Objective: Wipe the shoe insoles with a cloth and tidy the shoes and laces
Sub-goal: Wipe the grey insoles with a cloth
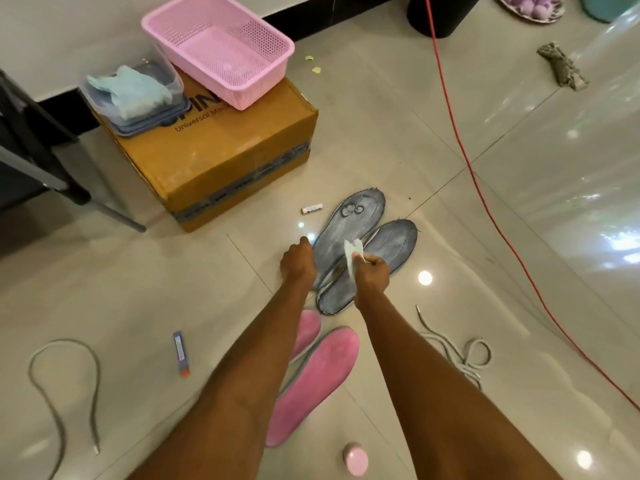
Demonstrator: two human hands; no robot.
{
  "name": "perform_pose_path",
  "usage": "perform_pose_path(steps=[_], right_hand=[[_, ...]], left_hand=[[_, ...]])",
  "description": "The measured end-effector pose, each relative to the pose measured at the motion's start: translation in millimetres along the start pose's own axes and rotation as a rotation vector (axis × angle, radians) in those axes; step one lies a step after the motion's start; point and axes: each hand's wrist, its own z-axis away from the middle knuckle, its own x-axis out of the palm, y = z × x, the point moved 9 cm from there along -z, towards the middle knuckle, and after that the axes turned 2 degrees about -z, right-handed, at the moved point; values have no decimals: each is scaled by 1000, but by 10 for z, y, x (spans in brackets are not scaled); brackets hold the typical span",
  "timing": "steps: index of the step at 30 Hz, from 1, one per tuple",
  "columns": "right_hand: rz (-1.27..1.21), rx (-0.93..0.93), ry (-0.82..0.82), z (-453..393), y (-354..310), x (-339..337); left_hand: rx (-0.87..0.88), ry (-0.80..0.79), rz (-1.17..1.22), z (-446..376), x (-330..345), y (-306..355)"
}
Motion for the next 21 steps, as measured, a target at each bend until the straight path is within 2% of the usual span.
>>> perform_pose_path(steps=[7,11,14,21], right_hand=[[-240,7,-38,414,-386,-128],[-223,-45,-29,845,-955,-374],[-190,-122,-82,1270,-1465,-514],[-166,-353,-106,2716,-2463,-1130]], left_hand=[[-69,-138,420,461,-295,-56],[-17,-244,668,969,-842,48],[62,-287,768,1487,-1387,181],[217,-243,876,2875,-2538,416]])
